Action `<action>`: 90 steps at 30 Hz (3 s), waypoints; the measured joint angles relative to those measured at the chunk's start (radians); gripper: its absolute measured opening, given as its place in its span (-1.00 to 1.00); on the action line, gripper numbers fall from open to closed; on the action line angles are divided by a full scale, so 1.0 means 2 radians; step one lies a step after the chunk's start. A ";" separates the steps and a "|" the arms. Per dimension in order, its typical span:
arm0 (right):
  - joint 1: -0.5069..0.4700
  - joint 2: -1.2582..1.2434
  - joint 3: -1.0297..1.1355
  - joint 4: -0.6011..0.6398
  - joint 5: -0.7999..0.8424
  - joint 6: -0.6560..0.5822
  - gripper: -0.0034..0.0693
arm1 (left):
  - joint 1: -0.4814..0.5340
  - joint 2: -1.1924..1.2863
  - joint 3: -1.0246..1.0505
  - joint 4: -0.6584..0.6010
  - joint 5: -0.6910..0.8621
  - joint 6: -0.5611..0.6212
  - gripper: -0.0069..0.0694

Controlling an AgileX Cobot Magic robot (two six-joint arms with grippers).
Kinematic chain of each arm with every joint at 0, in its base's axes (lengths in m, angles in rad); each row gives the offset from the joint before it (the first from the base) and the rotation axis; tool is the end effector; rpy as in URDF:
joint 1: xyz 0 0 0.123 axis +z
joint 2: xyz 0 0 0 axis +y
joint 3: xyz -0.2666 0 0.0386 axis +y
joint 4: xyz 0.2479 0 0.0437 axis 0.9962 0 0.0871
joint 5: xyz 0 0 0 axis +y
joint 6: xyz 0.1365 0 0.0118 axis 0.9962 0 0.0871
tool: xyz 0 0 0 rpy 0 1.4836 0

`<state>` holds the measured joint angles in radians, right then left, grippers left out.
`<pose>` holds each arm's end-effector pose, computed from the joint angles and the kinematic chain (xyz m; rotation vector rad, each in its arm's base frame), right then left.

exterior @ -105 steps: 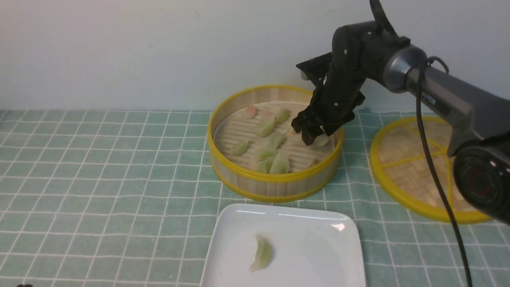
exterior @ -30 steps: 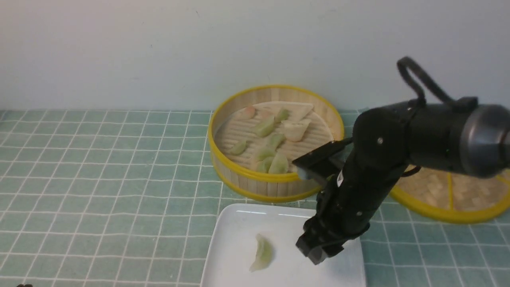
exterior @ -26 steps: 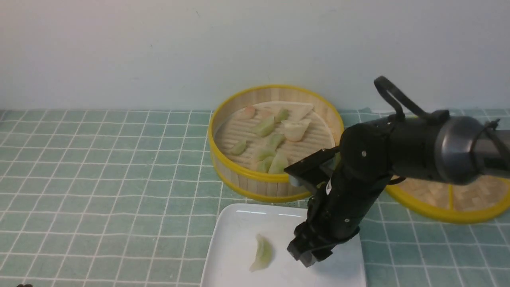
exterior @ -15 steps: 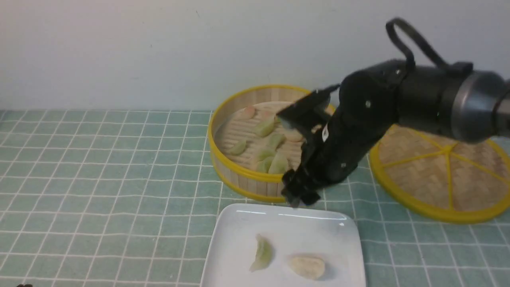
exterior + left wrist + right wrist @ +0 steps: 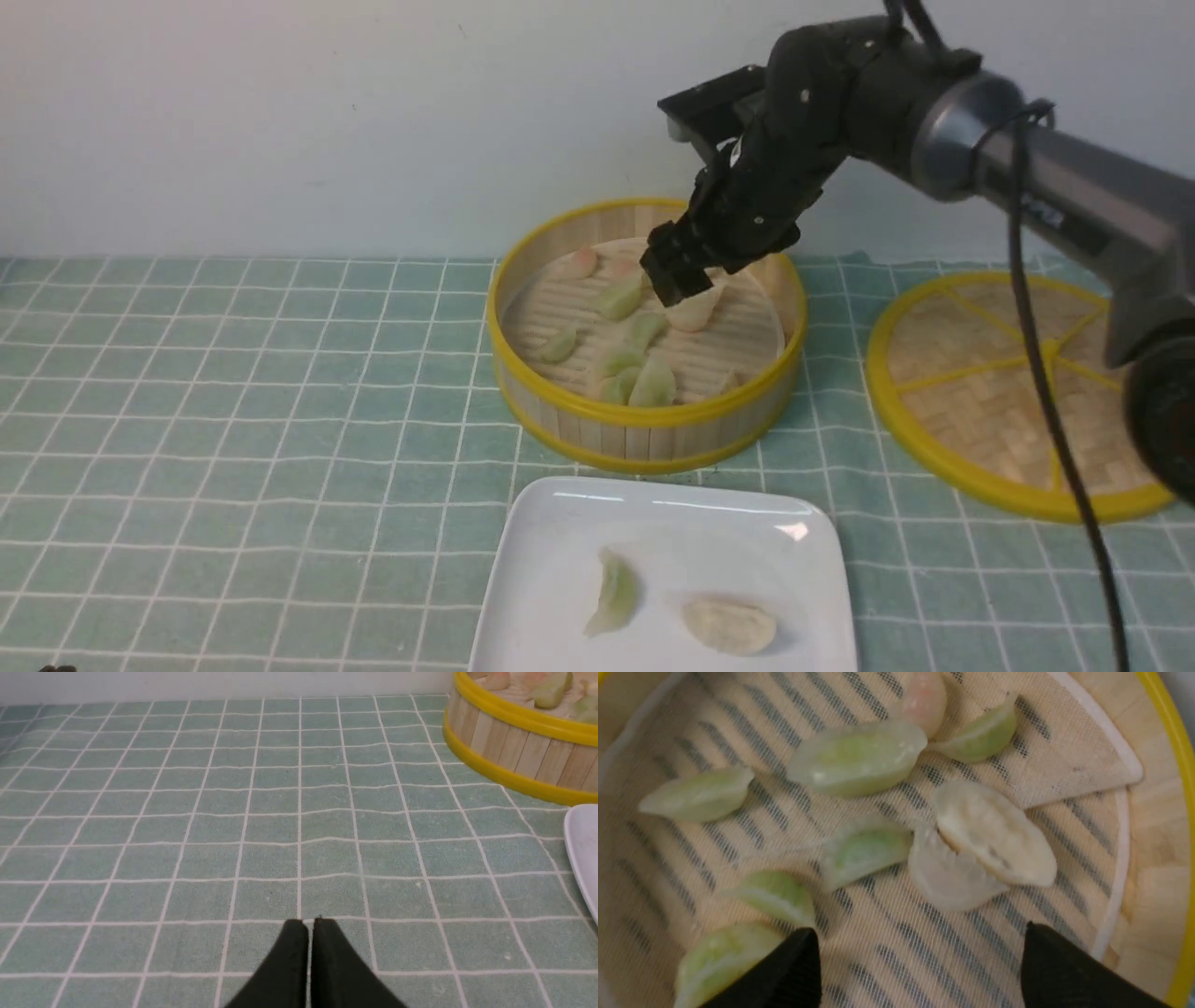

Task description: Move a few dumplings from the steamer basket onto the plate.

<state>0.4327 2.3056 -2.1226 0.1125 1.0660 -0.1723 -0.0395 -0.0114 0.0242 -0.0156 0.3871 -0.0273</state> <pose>0.4606 0.2276 0.1678 -0.7722 2.6309 0.2231 0.1116 -0.0052 0.1568 0.0019 1.8839 -0.0612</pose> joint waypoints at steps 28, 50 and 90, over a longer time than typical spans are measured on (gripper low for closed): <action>-0.015 0.090 -0.157 0.012 0.085 0.018 -0.23 | 0.000 0.000 0.000 0.000 0.000 0.000 -0.83; -0.015 -0.283 0.307 0.089 0.071 -0.010 -0.23 | 0.000 0.000 0.000 0.000 0.000 0.000 -0.83; 0.021 -0.569 0.495 0.053 -0.114 0.020 -0.92 | 0.000 0.000 0.000 0.000 0.000 0.000 -0.83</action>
<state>0.4738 1.1681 -1.1325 0.2187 0.8377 -0.1316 -0.0395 -0.0114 0.0242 -0.0156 0.3871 -0.0273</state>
